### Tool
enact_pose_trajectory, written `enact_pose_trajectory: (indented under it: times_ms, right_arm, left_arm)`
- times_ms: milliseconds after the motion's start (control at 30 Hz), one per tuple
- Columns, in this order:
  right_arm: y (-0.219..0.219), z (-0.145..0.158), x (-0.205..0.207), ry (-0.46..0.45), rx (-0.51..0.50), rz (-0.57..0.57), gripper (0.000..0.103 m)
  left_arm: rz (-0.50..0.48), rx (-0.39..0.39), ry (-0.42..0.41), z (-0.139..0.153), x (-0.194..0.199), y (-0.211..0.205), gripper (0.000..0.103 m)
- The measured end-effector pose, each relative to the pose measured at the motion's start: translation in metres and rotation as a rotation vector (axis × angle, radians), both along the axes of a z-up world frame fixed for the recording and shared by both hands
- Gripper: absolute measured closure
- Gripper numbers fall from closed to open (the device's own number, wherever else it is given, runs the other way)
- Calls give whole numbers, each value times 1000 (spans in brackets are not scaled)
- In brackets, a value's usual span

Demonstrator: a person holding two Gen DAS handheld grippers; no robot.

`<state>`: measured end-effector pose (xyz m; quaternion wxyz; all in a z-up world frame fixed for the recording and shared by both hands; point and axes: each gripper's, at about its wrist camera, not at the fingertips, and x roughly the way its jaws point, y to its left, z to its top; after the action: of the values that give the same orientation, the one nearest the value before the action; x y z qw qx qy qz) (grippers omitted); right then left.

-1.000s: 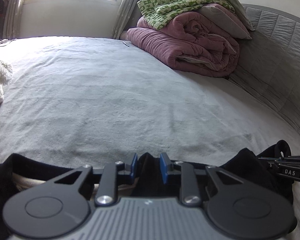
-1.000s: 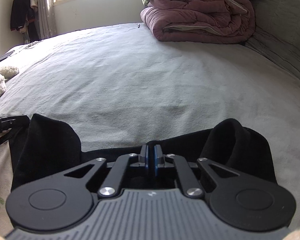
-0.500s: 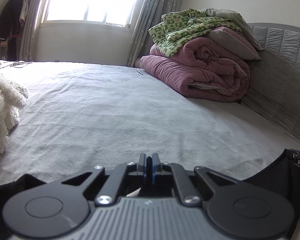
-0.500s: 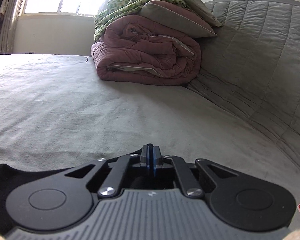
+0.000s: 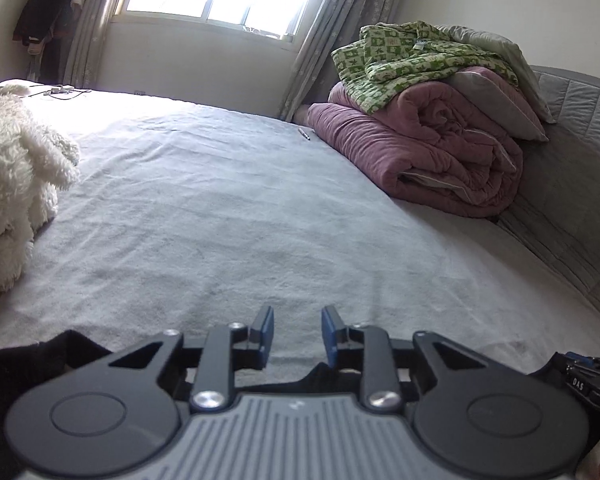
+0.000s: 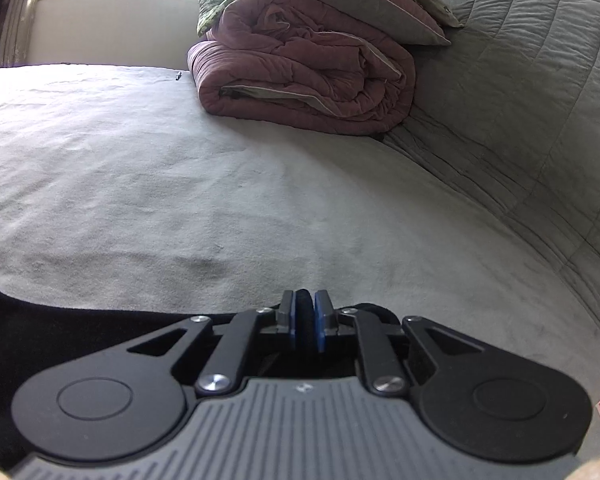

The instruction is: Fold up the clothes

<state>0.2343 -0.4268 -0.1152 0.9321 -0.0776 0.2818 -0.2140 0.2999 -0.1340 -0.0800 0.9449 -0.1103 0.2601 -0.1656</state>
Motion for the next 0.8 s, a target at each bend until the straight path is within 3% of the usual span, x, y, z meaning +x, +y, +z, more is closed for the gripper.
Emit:
enact_pose_trajectory:
  times_ms: [100, 300, 533, 667, 800]
  right_arm:
    - [1, 12, -6, -17, 50, 32, 56]
    - [-4, 39, -19, -66, 94, 20, 55]
    - [-38, 45, -27, -25, 227, -130, 55]
    - [-49, 43, -31, 4, 254, -176, 55]
    - [-45, 64, -48, -70, 260, -190, 54]
  left_arm:
    - [-65, -5, 1, 13, -11, -15, 67]
    - [-188, 27, 63, 21, -21, -63, 65]
    - [-313, -107, 80, -11, -34, -100, 65]
    - [-345, -39, 85, -34, -38, -113, 65]
    - [-360, -71, 89, -34, -37, -111, 65]
